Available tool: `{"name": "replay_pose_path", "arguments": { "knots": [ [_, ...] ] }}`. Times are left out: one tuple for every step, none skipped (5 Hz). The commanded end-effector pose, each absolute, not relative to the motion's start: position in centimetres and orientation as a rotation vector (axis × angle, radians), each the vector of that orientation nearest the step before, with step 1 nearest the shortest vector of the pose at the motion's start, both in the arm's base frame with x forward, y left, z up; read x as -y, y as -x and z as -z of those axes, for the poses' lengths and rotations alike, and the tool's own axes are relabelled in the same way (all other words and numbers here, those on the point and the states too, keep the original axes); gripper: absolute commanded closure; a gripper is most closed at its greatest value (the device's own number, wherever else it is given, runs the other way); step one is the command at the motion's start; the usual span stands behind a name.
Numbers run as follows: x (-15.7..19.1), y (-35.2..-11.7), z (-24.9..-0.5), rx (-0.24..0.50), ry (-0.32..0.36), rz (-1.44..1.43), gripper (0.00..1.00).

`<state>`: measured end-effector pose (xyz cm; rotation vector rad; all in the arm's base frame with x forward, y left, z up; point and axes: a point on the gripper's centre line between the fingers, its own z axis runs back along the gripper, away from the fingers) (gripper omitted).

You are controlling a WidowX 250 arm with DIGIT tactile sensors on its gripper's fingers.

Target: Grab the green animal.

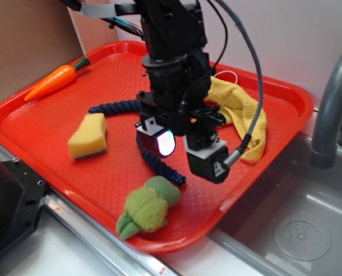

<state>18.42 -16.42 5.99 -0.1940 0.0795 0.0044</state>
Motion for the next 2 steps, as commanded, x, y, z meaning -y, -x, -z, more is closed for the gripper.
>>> {"name": "replay_pose_path", "arguments": {
  "knots": [
    [17.4, -15.1, -8.3, -0.078, 0.162, -0.083, 0.0],
    [18.5, -12.8, -9.0, -0.056, 0.151, -0.1, 0.0]
  ]
}}
